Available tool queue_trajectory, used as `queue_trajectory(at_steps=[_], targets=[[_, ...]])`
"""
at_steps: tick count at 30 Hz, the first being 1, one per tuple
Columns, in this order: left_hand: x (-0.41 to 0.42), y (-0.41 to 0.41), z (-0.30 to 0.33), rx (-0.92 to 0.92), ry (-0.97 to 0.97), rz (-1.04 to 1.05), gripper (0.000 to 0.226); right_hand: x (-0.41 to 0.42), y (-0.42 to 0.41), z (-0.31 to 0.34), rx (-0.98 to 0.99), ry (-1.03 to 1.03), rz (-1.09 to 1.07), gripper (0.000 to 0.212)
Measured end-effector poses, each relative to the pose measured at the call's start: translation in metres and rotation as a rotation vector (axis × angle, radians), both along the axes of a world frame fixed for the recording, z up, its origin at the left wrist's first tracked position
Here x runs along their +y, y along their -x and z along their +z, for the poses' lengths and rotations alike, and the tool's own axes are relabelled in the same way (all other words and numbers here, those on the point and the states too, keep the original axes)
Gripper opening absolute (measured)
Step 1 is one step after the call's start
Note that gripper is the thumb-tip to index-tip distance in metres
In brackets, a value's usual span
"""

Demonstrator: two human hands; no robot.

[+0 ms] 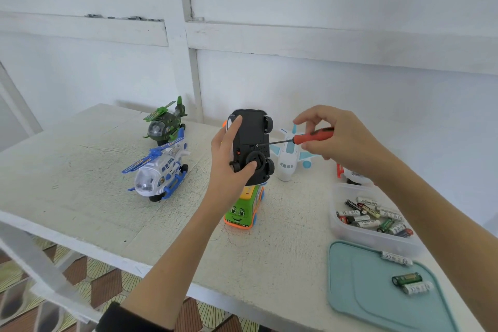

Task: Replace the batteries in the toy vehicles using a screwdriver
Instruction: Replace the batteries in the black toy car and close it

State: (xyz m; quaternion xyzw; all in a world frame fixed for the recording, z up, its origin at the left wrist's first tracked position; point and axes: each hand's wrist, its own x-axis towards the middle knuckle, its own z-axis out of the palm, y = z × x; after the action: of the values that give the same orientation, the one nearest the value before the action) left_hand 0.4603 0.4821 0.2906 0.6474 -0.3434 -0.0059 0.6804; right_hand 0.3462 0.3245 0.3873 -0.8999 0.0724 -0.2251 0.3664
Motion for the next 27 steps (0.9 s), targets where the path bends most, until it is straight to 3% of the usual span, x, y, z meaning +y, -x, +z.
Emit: queue_trajectory(at_steps=[2,10,19,24,27], targets=[[0.0,0.001,0.0,-0.004,0.001,0.0,0.082,0.001,0.0,0.0,0.003,0.032,0.007,0.039],[-0.001,-0.001,-0.002,0.02,0.008,-0.007,0.086,-0.003,-0.003,-0.001,-0.008,0.073,-0.076,0.014],[-0.001,-0.004,-0.004,0.128,0.061,-0.041,0.082,-0.01,-0.003,-0.013,0.085,0.313,-0.068,0.017],[0.001,-0.005,-0.004,0.194,0.128,-0.106,0.081,-0.01,0.003,-0.013,0.019,0.284,-0.057,0.004],[0.003,-0.005,-0.003,0.212,0.154,-0.135,0.08,-0.01,0.0,-0.018,0.015,0.282,-0.048,0.01]])
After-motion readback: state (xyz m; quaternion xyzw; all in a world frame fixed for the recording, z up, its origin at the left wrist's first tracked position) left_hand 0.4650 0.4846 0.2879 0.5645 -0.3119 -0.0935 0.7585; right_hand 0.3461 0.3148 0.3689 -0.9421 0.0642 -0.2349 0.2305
